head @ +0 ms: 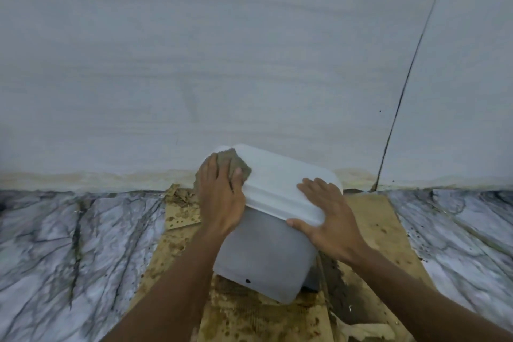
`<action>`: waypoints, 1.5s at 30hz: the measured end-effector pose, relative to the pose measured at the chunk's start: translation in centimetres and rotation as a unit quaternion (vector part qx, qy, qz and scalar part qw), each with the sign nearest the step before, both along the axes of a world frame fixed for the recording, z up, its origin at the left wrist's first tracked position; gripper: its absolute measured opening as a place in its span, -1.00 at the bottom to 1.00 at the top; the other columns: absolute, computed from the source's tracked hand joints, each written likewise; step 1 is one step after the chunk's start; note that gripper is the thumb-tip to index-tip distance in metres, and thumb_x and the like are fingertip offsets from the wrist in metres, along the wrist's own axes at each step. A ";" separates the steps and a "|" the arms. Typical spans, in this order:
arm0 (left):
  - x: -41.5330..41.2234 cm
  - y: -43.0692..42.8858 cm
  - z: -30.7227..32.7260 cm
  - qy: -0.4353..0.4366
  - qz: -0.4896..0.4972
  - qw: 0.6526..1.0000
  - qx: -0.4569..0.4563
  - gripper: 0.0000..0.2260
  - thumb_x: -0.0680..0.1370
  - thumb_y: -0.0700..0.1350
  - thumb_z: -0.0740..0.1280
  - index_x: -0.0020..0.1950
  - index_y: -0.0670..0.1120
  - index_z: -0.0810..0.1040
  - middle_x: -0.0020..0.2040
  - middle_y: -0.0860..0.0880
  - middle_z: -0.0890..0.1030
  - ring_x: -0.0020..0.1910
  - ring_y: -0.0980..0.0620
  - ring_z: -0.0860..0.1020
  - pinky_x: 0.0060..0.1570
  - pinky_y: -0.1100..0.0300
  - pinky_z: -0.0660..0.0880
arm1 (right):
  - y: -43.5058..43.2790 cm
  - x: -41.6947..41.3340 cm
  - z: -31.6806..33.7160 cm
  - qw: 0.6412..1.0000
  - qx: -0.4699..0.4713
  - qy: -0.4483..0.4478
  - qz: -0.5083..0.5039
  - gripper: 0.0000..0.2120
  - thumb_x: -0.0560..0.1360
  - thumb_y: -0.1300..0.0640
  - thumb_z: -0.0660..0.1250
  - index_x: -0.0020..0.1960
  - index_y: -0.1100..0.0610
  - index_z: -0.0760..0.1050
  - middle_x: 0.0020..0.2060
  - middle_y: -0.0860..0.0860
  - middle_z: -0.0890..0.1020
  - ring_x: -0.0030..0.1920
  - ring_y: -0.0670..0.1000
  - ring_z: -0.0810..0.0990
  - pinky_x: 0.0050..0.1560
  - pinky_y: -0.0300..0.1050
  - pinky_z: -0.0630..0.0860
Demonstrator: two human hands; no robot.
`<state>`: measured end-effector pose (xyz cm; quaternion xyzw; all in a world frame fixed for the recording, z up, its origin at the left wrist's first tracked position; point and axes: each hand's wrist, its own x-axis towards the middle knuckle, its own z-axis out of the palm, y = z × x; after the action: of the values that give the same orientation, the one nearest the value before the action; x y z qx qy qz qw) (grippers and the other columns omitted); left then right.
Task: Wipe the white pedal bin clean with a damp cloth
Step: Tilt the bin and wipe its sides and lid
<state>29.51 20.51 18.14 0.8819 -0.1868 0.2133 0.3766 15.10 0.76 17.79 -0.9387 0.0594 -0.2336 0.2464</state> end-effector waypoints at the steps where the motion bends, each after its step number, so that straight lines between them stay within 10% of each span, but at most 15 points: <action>1: -0.5 0.3 0.4 0.001 -0.010 0.999 0.047 -0.44 0.67 0.15 -0.07 0.59 -0.10 0.26 0.62 -0.11 0.19 0.61 -0.09 0.05 0.58 -0.08 -0.06 | 0.6 -0.4 0.0 1.000 0.000 0.005 0.005 -0.17 0.37 -0.49 0.26 0.52 -0.11 0.32 0.47 -0.29 0.18 0.52 -0.25 0.03 0.48 -0.39 -0.30; 11: -5.3 -0.9 2.3 0.019 -0.129 0.965 0.226 -0.40 0.65 0.26 -0.13 0.63 0.04 0.13 0.64 0.04 0.08 0.62 0.11 -0.05 0.52 0.18 -0.29 | 1.3 -1.2 3.0 0.997 0.059 0.052 -0.018 -0.48 0.58 -0.16 0.32 0.50 -0.05 0.40 0.52 -0.09 0.36 0.55 -0.05 0.22 0.52 -0.18 0.08; 16: -5.2 -2.1 2.1 0.019 -0.131 0.967 0.217 -0.37 0.61 0.28 -0.15 0.62 0.05 0.19 0.64 0.04 0.12 0.61 0.10 -0.01 0.56 0.10 -0.21 | -1.8 2.3 5.1 0.978 -0.070 0.177 0.090 -0.44 0.68 -0.15 0.11 0.63 -0.05 0.09 0.63 -0.11 0.01 0.62 -0.10 -0.17 0.59 -0.11 -0.23; 31: -6.5 0.4 1.5 0.033 -0.190 0.966 0.174 -0.35 0.59 0.33 -0.17 0.63 0.10 0.10 0.65 0.07 0.02 0.61 0.18 -0.13 0.57 0.08 -0.26 | 4.5 -3.9 2.9 0.974 -0.119 0.191 0.006 -0.26 0.58 -0.39 -0.21 0.64 -0.04 -0.21 0.58 -0.07 -0.32 0.59 0.03 -0.39 0.54 0.05 -0.44; 45: -5.3 -4.7 1.3 0.033 -0.188 0.971 0.141 -0.44 0.68 0.23 0.00 0.63 0.02 0.16 0.65 0.02 0.07 0.61 0.12 -0.11 0.52 0.14 -0.38 | 0.0 -1.1 1.9 0.985 -0.096 0.138 -0.041 -0.14 0.42 -0.43 -0.32 0.64 -0.09 -0.01 0.64 -0.08 -0.05 0.63 -0.04 -0.17 0.60 -0.01 -0.27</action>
<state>24.21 15.78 19.43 0.8817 -0.3648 0.0807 0.2881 14.03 0.80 19.65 -0.9780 0.1089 -0.1162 0.1348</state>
